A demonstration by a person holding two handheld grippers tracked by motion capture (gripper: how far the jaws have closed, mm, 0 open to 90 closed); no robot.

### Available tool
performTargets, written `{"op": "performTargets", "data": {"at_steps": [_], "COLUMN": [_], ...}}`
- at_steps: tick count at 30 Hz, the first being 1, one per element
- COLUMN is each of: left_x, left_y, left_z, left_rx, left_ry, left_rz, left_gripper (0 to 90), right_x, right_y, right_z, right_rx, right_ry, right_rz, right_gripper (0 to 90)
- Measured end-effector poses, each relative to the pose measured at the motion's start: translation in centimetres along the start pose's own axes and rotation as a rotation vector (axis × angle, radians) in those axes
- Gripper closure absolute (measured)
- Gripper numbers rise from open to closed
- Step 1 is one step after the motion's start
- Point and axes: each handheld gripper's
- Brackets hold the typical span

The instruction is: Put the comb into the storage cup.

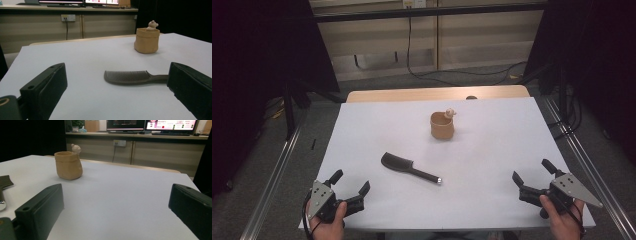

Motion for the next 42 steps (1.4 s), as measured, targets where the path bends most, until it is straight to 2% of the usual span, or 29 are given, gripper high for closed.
{"op": "performTargets", "data": {"at_steps": [8,12,17,19,21,25,26,31,33,37,39,42], "left_x": [0.9,1.7,2.5,2.8,3.0,4.0,4.3,6.3,7.1,8.3,9.0,9.7], "left_y": [-0.4,-0.7,-0.8,-0.9,-1.0,-1.5,-1.6,-3.2,-3.7,-4.8,-5.3,-5.9], "left_z": [0.5,0.7,1.0,1.1,1.3,2.0,2.2,2.9,3.1,3.2,3.1,3.0], "left_rx": [0.007,0.008,-0.014,-0.012,0.01,0.011,0.024,0.019,0.03,0.028,0.044,0.044], "left_ry": [0.06,0.074,0.102,0.116,0.11,0.082,0.073,0.053,0.058,0.07,0.08,0.076], "left_rz": [-0.056,-0.086,-0.152,-0.156,-0.15,-0.159,-0.159,-0.234,-0.266,-0.288,-0.302,-0.307], "left_gripper": [4.6,4.8,4.7,4.7,4.3,3.3,2.9,3.2,3.2,3.2,3.7,3.5], "right_x": [0.4,0.6,1.0,1.1,1.2,1.3,1.3,1.2,1.2,1.2,1.3,1.4], "right_y": [-0.2,-0.1,-0.1,-0.1,-0.1,-0.1,-0.1,-0.3,-0.4,-0.5,-0.5,-0.5], "right_z": [-0.1,-0.1,-0.2,-0.2,-0.2,-0.2,-0.2,-0.2,-0.3,-0.3,-0.4,-0.4], "right_rx": [0.01,0.015,0.016,0.017,0.02,0.017,0.019,0.027,0.027,0.031,0.032,0.027], "right_ry": [0.005,0.008,0.01,0.014,0.014,0.014,0.014,0.013,0.015,0.015,0.018,0.019], "right_rz": [0.02,0.026,0.031,0.033,0.034,0.038,0.037,0.032,0.026,0.022,0.018,0.017], "right_gripper": [0.0,0.0,0.0,0.0,0.0,0.0,0.0,0.0,0.0,0.0,0.0,0.0]}}
Point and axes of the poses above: each handheld gripper's, and its own axes: x roughly forward along the jaws, z roughly out of its top, y roughly to its left, and after that the axes turned 2 degrees about z, right-handed
